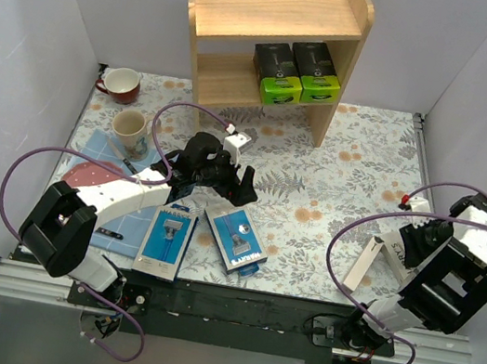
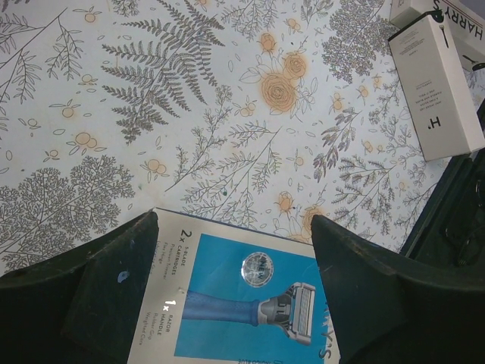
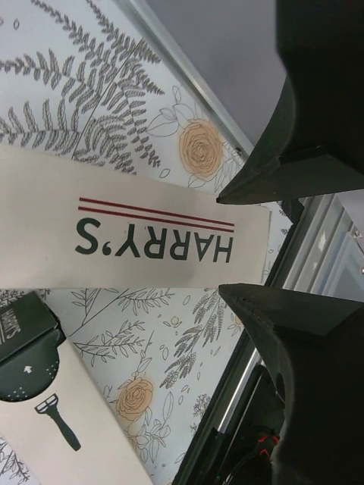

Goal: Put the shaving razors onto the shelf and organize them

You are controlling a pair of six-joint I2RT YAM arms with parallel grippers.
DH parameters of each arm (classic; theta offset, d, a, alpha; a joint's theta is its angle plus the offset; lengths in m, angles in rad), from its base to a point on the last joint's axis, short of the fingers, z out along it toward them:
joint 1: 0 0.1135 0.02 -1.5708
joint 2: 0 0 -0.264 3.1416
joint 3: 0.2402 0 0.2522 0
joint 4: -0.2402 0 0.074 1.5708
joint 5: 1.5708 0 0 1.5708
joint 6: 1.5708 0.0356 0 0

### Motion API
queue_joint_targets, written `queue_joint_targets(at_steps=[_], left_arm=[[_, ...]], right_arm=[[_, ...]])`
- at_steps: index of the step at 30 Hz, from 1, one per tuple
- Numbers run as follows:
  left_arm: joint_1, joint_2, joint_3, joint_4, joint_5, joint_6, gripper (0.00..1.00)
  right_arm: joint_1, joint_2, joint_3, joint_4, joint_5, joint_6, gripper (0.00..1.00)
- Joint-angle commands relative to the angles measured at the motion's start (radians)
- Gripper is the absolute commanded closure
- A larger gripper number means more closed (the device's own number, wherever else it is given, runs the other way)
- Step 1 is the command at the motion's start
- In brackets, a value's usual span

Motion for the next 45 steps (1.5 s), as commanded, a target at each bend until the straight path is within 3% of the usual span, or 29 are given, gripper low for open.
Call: queue_joint_targets(at_steps=[1, 12, 15, 18, 28, 40, 45], left_arm=[[0.001, 0.004, 0.04, -0.012, 0.007, -0.001, 0.19], [0.001, 0.081, 0.109, -0.032, -0.005, 0.014, 0.18], [0.001, 0.099, 0.123, -0.032, -0.005, 0.016, 0.18], [0.0, 0.11, 0.138, -0.038, -0.004, 0.016, 0.18], [0.001, 0.096, 0.126, -0.035, -0.012, 0.016, 0.18], [0.0, 0.078, 0.118, -0.034, -0.019, 0.014, 0.19], [0.0, 0.082, 0.13, -0.023, -0.03, 0.005, 0.19]], right_arm=[[-0.012, -0.015, -0.056, 0.069, -0.016, -0.117, 0.46], [-0.021, 0.031, -0.095, 0.166, -0.001, -0.143, 0.41], [-0.021, 0.028, -0.118, 0.163, 0.007, -0.178, 0.31], [-0.021, 0.014, -0.142, 0.149, -0.002, -0.192, 0.05], [-0.021, -0.039, -0.136, 0.029, -0.094, -0.162, 0.05], [-0.021, -0.088, -0.306, 0.273, 0.002, -0.051, 0.01], [-0.021, -0.125, -0.3, 0.335, 0.012, -0.005, 0.18]])
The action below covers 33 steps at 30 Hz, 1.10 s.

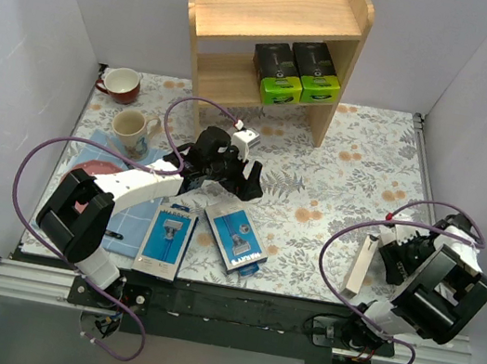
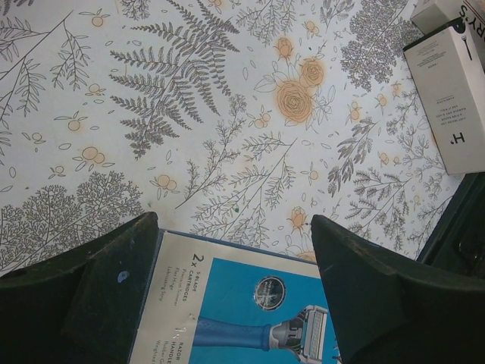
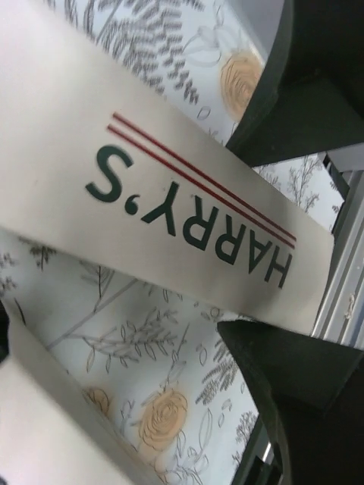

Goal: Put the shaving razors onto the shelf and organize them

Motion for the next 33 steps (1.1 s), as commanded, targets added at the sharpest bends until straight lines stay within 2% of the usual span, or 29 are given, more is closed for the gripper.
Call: queue_joint_targets(at_steps=[1, 6, 12, 15, 19, 22, 27, 30, 33], left_arm=[[0.001, -0.036, 0.028, 0.015, -0.018, -0.003, 0.18], [0.001, -0.033, 0.036, 0.037, -0.018, -0.017, 0.19], [0.001, -0.058, 0.007, 0.044, -0.01, -0.03, 0.18], [0.0, -0.078, -0.006, 0.047, -0.015, -0.03, 0.19], [0.001, -0.104, -0.039, 0.046, -0.029, -0.028, 0.19], [0.001, -0.125, -0.058, 0.043, -0.04, -0.019, 0.19], [0.01, -0.165, -0.107, 0.026, -0.047, -0.005, 0.18], [0.024, -0.185, -0.145, 0.006, -0.05, -0.003, 0.18], [0.049, -0.204, -0.185, -0.012, -0.053, -0.006, 0.18]], right_arm=[[-0.004, -0.066, 0.018, 0.091, 0.008, 0.058, 0.2], [-0.003, -0.121, 0.147, 0.033, -0.053, 0.078, 0.34], [0.075, -0.123, 0.436, -0.121, -0.184, 0.208, 0.39], [0.181, -0.12, 0.535, -0.179, -0.234, 0.312, 0.4], [0.412, -0.113, 0.72, -0.19, -0.276, 0.484, 0.41], [0.535, -0.081, 0.817, -0.184, -0.298, 0.604, 0.42], [0.658, 0.029, 1.047, -0.162, -0.363, 0.78, 0.44], [0.738, 0.068, 1.151, -0.089, -0.373, 0.885, 0.44], [0.824, 0.068, 1.147, 0.049, -0.344, 0.998, 0.44]])
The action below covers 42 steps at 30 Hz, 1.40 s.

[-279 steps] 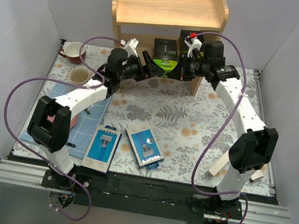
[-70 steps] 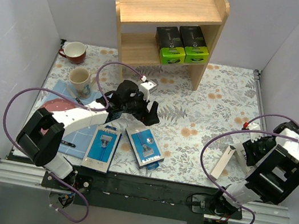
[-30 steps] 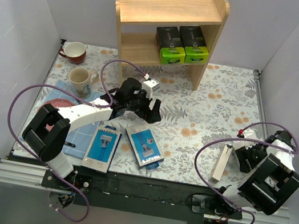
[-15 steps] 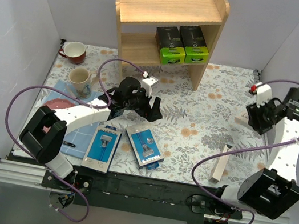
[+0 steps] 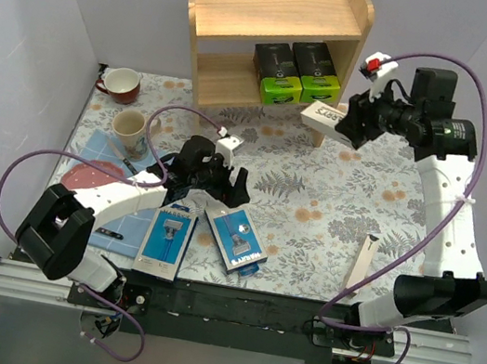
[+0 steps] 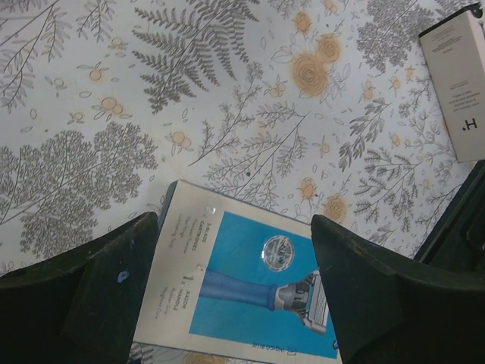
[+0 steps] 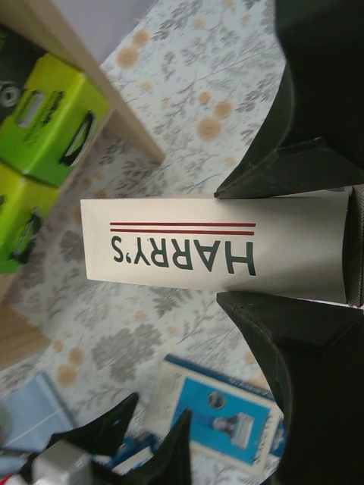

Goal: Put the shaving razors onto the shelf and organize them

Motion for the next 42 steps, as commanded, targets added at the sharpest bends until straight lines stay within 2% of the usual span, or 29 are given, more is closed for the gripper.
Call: queue_joint_targets(at_steps=[1, 6, 9, 13, 17, 22, 25, 26, 29, 30, 31, 42], left_arm=[[0.036, -0.071, -0.052, -0.033, -0.018, 0.012, 0.18], [0.053, -0.083, -0.084, -0.038, -0.005, -0.007, 0.18], [0.056, -0.082, -0.069, -0.036, 0.002, -0.019, 0.18], [0.056, -0.061, -0.032, -0.015, 0.022, -0.071, 0.19], [0.058, -0.044, -0.023, 0.036, 0.051, -0.152, 0.2], [0.056, -0.01, 0.006, 0.091, 0.024, -0.229, 0.24], [0.058, 0.015, 0.058, 0.092, -0.03, -0.287, 0.37], [0.056, 0.024, 0.071, 0.091, -0.044, -0.298, 0.49], [0.056, 0.048, 0.114, 0.086, -0.116, -0.327, 0.72], [0.056, 0.056, 0.127, 0.079, -0.172, -0.329, 0.92], [0.056, 0.061, 0.147, 0.074, -0.198, -0.341, 1.0], [0.056, 0.125, 0.275, 0.046, -0.392, -0.367, 1.0]], right_arm=[[0.125, -0.009, 0.032, 0.213, -0.015, 0.233, 0.44], [0.26, -0.054, -0.097, 0.511, 0.115, 0.416, 0.45], [0.349, -0.043, -0.123, 0.597, 0.209, 0.463, 0.45], [0.44, 0.027, -0.077, 0.62, 0.326, 0.485, 0.44], [0.455, 0.132, -0.002, 0.631, 0.392, 0.508, 0.43], [0.478, 0.243, 0.07, 0.636, 0.465, 0.533, 0.42], [0.498, 0.285, 0.099, 0.636, 0.501, 0.529, 0.4], [0.498, 0.293, 0.101, 0.636, 0.51, 0.532, 0.39], [0.51, 0.317, 0.099, 0.636, 0.559, 0.534, 0.39], [0.51, 0.323, 0.099, 0.634, 0.564, 0.537, 0.39], [0.512, 0.329, 0.098, 0.634, 0.564, 0.54, 0.39], [0.524, 0.38, 0.119, 0.645, 0.614, 0.525, 0.38]])
